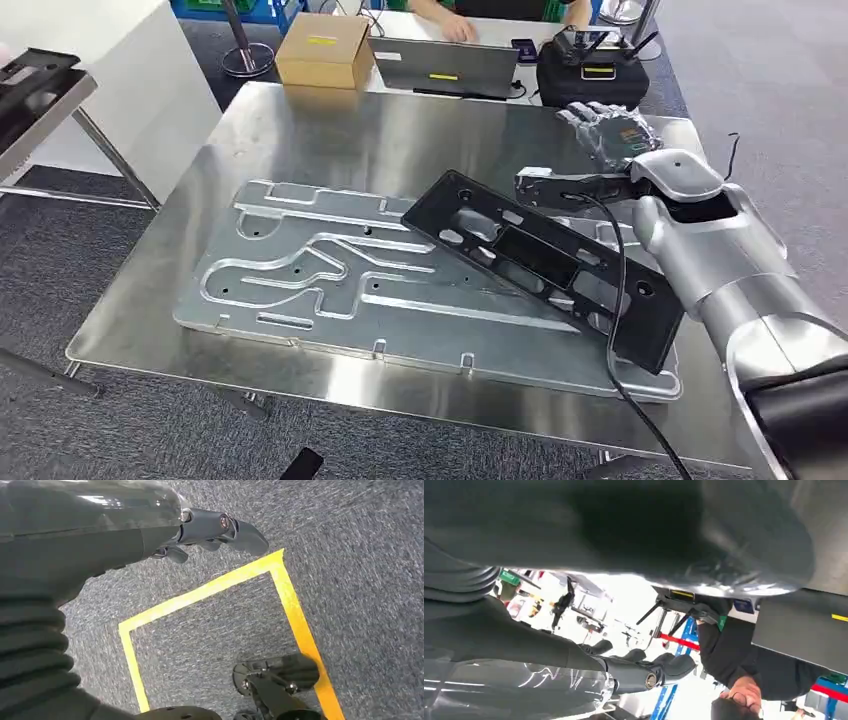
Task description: Take the parts from the cabinet and place them on the table.
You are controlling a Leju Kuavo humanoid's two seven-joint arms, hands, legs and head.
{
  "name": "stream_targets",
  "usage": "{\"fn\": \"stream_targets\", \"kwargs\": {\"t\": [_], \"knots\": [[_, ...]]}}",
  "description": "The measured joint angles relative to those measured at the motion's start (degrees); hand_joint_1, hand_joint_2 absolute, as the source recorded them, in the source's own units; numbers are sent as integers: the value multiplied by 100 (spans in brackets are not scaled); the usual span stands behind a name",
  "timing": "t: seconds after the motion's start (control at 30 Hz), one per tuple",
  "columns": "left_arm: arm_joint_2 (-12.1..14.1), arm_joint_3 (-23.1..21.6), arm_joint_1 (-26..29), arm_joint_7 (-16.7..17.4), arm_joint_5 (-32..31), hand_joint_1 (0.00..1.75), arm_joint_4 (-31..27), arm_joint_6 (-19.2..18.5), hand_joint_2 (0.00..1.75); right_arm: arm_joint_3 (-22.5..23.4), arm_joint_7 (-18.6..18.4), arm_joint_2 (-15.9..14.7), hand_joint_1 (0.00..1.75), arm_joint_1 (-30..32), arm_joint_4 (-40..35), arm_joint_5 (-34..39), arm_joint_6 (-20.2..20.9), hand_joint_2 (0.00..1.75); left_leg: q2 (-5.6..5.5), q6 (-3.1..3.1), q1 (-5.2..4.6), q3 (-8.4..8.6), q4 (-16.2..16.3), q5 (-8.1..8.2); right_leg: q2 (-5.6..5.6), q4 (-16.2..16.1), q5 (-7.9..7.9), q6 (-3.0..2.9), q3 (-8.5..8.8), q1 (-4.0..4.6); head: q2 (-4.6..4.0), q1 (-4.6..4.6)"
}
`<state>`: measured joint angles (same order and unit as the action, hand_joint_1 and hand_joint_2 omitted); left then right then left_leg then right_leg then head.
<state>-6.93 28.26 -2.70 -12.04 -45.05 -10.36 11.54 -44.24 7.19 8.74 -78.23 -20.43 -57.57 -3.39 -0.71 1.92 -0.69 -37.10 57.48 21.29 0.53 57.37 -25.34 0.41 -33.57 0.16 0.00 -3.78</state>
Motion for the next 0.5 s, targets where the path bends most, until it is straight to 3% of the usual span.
{"fn": "stream_targets", "kwargs": {"t": [0.03, 0.07, 0.1, 0.17, 0.2, 0.33, 0.4, 0.43, 0.5], "knots": [[-18, 9, -1, 2, 0, 0, 0, 0, 0, -2, 0, -2, 0, -19, 0, 0, 4, 0, 28, 34, 67, 33, -75, -45, 6, 42, -68, 15, -11, 15, 0, 0], [-20, 17, -7, 2, 0, 0, 0, 0, 0, -2, -9, -4, 0, -53, 2, 0, 13, 0, 31, 44, 58, 46, -104, -55, -2, 207, -233, 48, -65, 14, 2, 4], [-20, 20, -19, 4, 0, 0, 0, 0, 0, 0, -15, -9, 0, -91, 4, 0, 24, 0, 36, 65, 57, 44, -103, -67, -4, 515, -460, 69, -201, -1, 0, 0], [-24, 24, -34, 15, 0, 0, 0, -4, 0, -2, -24, -31, 0, -105, 13, 0, 63, 0, 43, 65, 56, 27, -92, -67, -10, 1499, -941, 103, -614, -35, 0, 2], [-24, 26, -38, 22, 0, 0, 0, -11, 0, -2, -26, -31, 0, -104, 22, 0, 81, 0, 47, 64, 57, 13, -84, -70, -15, 1778, -1019, 116, -732, -50, 2, 0], [-24, 26, -40, 22, 0, 0, 0, -11, 0, -2, -28, -33, 0, -105, 24, 0, 83, 0, 47, 64, 57, 9, -80, -70, -17, 1823, -1019, 118, -751, -55, 0, 0], [-33, 28, -41, 42, 2, 0, 0, -13, 0, -2, -37, -53, 0, -119, 30, -2, 92, 0, 45, 56, 63, -17, -54, -79, -23, 1671, -816, 135, -643, -85, 0, 2], [-55, 50, -43, 87, 9, 0, 0, -7, 0, -2, -39, -66, 0, -283, 30, -7, 124, 0, 34, 11, 68, -90, 36, -97, -33, 238, -236, 103, 169, -104, 2, 2], [-79, 85, -44, 114, 17, 0, 0, 4, 0, 0, -42, -72, 0, -412, 30, -11, 155, 0, 27, -87, 59, -117, 38, -148, -18, 156, -187, 23, 157, -39, 0, 2]]}}
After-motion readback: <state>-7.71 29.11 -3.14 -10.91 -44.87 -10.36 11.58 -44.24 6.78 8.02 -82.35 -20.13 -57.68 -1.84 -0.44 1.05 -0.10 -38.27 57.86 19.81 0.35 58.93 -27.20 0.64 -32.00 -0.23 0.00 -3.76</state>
